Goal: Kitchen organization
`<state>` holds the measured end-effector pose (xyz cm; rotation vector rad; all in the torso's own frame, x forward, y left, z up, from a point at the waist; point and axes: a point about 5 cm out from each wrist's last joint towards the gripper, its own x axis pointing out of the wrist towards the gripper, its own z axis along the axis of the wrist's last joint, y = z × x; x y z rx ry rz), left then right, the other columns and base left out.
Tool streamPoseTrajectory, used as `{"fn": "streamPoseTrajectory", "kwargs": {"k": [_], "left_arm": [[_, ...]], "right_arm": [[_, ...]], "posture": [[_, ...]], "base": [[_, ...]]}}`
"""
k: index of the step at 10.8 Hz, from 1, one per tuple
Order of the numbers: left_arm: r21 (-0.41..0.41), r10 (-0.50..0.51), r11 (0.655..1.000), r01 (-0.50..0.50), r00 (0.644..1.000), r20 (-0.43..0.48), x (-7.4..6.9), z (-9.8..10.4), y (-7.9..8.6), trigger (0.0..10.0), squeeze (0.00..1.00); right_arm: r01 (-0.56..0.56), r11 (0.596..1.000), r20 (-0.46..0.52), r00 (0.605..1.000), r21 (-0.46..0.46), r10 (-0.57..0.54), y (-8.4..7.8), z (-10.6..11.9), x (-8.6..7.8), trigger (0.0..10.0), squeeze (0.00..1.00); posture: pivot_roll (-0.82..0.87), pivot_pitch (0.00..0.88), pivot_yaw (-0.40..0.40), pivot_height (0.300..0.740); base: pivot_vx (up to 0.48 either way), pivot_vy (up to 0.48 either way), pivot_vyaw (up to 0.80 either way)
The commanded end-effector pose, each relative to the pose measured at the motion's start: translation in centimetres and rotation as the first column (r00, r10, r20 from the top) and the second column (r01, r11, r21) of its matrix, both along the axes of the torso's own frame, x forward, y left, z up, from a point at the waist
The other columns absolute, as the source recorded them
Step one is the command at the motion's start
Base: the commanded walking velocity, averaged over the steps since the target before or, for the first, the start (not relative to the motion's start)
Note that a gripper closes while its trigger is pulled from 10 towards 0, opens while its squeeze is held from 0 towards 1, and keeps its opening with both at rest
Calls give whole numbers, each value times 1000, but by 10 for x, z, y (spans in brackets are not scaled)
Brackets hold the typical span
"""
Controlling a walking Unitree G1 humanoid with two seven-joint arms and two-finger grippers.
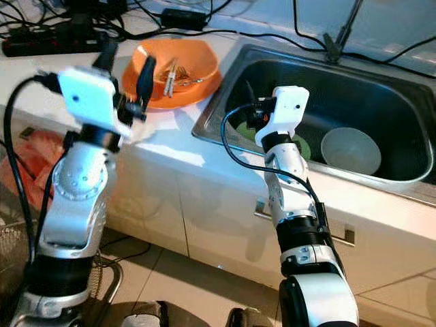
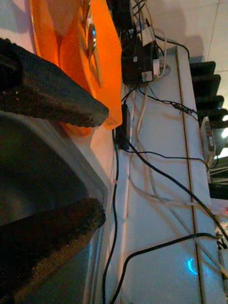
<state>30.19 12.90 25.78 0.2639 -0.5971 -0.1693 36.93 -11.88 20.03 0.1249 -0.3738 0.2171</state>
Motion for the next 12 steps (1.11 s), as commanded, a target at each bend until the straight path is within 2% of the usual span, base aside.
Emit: {"fn": "streamPoseTrajectory", "kwargs": {"k": [1, 3, 4, 5, 8, 10, 11, 12], "left_arm": [[25, 2, 1000, 0, 998, -60, 2, -12, 2, 10000, 0], [69, 37, 997, -28, 991, -128, 3, -35, 6, 10000, 0], [82, 48, 996, -37, 989, -138, 3, -38, 7, 10000, 0], [150, 69, 988, -44, 985, -161, 6, -46, 7, 10000, 0], [205, 85, 977, -52, 984, -157, 10, -52, 5, 10000, 0], [210, 98, 976, -64, 983, -156, 16, -52, 4, 10000, 0], [266, 131, 960, -93, 983, -130, 25, -50, 1, 10000, 0], [278, 139, 955, -102, 983, -119, 29, -49, 0, 10000, 0]], "right_arm": [[15, 1000, -12, 1000, 10, -14, -4, -4, 0, 10000, 0], [13, 1000, -12, 1000, 10, -13, -4, -3, 0, 10000, 0], [14, 1000, -13, 1000, 10, -14, -4, -4, 0, 10000, 0], [14, 1000, -15, 1000, 9, -14, -4, -4, 0, 10000, 0], [15, 1000, -15, 1000, 9, -15, -5, -4, 0, 10000, 0], [15, 1000, -14, 1000, 10, -15, -4, -3, 0, 10000, 0], [14, 1000, -13, 1000, 10, -14, -3, -3, 1, 10000, 0], [14, 1000, -13, 1000, 10, -13, -3, -3, 1, 10000, 0]], "posture": [[136, 126, -57, 740], [133, 133, -59, 740], [132, 136, -60, 740], [134, 142, -62, 740], [132, 148, -64, 740], [130, 146, -64, 740], [130, 142, -65, 740], [126, 140, -62, 740]], "base": [[0, 0, 0], [0, 0, 0], [0, 0, 0], [0, 0, 0], [0, 0, 0], [0, 0, 0], [0, 0, 0], [0, 0, 0]]}}
